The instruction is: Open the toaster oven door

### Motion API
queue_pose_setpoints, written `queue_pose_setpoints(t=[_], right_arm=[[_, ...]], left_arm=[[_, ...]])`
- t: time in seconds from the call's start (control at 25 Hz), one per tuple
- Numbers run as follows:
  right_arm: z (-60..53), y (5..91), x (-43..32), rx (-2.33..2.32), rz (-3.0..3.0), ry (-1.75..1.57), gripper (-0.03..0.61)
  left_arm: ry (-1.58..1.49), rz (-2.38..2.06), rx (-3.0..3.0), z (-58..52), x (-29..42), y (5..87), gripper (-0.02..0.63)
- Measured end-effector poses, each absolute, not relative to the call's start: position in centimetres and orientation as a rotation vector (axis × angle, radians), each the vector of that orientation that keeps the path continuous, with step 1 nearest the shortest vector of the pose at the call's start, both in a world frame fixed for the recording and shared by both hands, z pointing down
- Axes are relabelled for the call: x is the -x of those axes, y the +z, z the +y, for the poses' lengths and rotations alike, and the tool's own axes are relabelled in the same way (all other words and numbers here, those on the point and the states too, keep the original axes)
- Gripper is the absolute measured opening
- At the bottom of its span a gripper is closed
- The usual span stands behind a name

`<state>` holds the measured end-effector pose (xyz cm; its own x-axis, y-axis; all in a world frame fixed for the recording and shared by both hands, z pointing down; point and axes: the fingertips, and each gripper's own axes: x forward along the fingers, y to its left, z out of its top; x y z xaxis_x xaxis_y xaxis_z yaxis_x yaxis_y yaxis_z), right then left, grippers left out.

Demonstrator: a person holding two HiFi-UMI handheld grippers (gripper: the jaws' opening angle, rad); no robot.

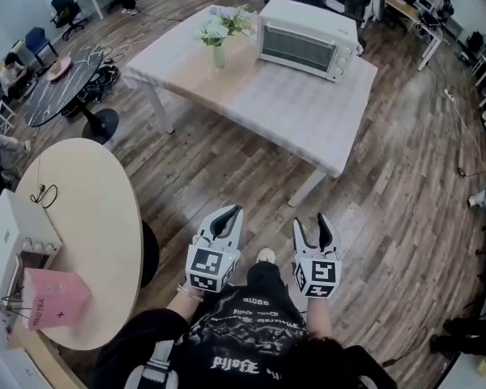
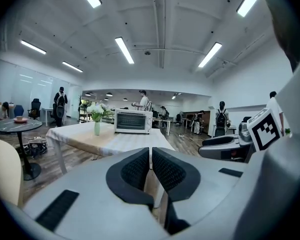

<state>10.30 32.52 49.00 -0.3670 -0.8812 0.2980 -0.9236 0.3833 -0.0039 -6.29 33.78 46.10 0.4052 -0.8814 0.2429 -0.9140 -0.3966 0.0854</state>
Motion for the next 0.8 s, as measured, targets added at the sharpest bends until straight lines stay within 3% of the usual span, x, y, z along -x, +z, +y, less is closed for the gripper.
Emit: queue_pose_setpoints(t=[0.8], right_arm=[[12.4, 47.8, -19.6, -1.571, -2.449, 0.229, 0.239]], left_arm=[[0.153, -1.627, -2.372, 15.5, -2.3, 46.2, 0.018]])
